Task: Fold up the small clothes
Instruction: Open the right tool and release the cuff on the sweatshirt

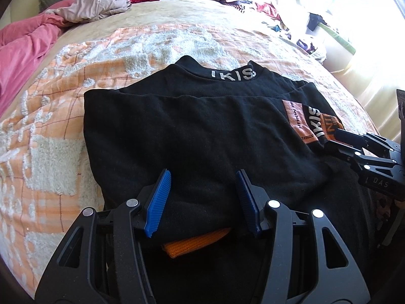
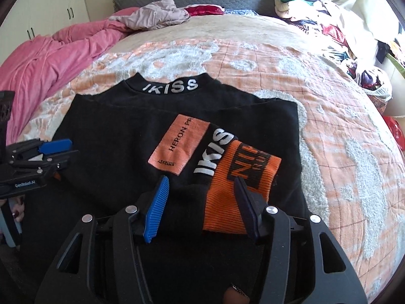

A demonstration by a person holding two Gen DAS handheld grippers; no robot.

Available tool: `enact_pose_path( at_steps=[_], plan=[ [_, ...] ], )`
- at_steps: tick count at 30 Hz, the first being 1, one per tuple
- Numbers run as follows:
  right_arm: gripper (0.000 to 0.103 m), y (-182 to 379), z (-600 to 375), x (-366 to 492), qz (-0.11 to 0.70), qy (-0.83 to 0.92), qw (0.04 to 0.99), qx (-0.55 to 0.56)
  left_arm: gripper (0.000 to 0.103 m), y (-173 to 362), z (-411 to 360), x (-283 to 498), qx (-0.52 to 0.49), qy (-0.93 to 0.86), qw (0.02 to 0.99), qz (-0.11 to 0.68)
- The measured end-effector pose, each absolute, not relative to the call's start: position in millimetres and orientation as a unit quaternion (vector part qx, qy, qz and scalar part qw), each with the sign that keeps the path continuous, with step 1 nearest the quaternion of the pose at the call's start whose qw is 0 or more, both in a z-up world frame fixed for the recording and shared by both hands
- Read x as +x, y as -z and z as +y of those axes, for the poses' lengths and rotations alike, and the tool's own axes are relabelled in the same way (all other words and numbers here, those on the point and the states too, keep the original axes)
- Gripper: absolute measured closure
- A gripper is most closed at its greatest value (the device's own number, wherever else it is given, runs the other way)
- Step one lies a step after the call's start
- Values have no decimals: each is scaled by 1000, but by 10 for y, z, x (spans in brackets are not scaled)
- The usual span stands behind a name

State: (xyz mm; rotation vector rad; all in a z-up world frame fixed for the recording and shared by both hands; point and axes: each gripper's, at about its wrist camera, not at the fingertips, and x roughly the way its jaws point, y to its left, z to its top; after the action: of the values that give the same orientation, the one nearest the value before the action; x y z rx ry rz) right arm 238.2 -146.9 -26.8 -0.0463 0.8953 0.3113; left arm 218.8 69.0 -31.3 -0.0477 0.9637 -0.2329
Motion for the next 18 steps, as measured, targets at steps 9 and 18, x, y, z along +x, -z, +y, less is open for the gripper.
enact_pose_path(
  at_steps=[9, 18],
  plan=[
    [23, -41, -1636, 2304, 393, -146, 908, 19, 54, 132, 722, 2127, -41, 118, 888, 443],
    [10, -196, -1779, 2261, 373, -134, 917, 35, 33, -127, 770, 2028, -47, 113, 903, 412]
  ],
)
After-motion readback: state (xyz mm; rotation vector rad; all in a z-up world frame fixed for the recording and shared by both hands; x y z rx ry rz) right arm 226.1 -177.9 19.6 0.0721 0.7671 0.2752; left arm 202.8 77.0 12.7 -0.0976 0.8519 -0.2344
